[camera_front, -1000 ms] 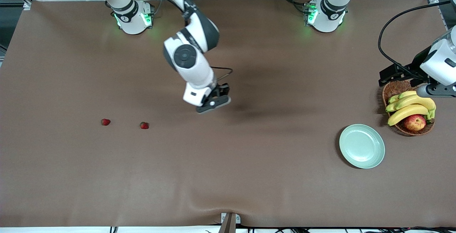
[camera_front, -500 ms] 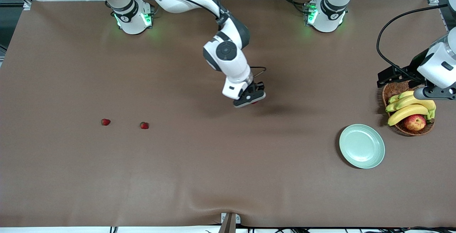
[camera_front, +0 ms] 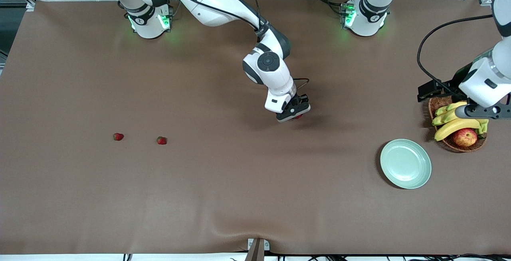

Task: Collect all strawberries into plate
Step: 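Carry the strawberry to mid-table with the right gripper while the left gripper approaches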

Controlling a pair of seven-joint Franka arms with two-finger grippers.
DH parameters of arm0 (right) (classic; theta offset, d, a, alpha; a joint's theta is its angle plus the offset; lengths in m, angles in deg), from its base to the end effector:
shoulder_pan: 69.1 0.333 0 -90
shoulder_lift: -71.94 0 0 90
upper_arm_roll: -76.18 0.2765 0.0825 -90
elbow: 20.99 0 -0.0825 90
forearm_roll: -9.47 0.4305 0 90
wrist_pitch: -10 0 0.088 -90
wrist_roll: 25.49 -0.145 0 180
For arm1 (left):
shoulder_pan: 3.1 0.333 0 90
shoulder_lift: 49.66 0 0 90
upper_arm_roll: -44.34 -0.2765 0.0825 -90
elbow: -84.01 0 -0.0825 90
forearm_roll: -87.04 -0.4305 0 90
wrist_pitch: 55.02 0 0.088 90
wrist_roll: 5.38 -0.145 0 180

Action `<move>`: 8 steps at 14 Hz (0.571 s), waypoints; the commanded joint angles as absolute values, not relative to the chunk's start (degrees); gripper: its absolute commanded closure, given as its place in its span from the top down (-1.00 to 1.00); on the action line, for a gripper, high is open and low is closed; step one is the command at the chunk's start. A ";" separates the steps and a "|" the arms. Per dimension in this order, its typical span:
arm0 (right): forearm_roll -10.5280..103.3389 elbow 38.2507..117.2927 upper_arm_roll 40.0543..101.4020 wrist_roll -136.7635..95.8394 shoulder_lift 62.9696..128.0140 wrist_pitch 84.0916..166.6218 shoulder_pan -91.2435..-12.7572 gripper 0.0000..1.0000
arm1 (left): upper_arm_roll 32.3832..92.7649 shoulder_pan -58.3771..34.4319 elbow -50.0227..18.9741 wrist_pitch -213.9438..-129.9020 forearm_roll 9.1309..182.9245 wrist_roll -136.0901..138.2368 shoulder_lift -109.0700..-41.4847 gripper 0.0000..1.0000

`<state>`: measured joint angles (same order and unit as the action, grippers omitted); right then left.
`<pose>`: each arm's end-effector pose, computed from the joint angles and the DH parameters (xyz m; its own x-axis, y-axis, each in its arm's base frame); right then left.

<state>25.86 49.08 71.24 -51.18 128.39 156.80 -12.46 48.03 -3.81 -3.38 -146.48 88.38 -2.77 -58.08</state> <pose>0.4847 0.6421 0.1236 0.9398 0.2479 0.2353 0.3110 -0.9057 -0.2881 0.6335 -0.0502 0.4819 0.9966 -0.0305 -0.0770 -0.0283 -0.9992 0.0292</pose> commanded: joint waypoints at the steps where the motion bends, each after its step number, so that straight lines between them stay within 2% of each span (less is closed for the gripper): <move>1: 26.61 46.43 70.55 -50.54 130.73 156.78 -12.23 -0.92 | 48.73 -3.89 -2.47 -148.18 91.16 -2.83 -60.37 1.00; 2: 26.26 46.43 70.47 -50.54 131.26 156.78 -12.15 -0.87 | 49.34 -3.80 -2.47 -148.88 91.25 -2.74 -61.34 1.00; 3: 26.26 46.43 70.46 -50.02 131.35 156.78 -12.15 -0.70 | 49.87 -3.89 -2.47 -149.76 91.25 -2.48 -62.22 1.00; 4: 26.26 46.60 70.46 -49.06 131.44 156.78 -12.41 -0.14 | 50.48 -3.89 -2.47 -150.55 91.25 -2.39 -62.92 1.00; 5: 26.08 46.86 70.38 -48.09 131.44 156.86 -12.41 0.73 | 50.58 -3.89 -2.47 -151.26 91.25 -2.30 -63.71 1.00; 6: 25.91 46.95 70.38 -48.08 131.35 156.95 -12.41 1.00 | 50.66 -3.89 -2.47 -151.87 91.25 -2.30 -64.41 1.00; 8: 25.64 46.95 70.20 -47.99 130.66 157.04 -12.58 1.00 | 50.84 -4.33 -2.47 -153.28 91.25 -2.21 -65.73 1.00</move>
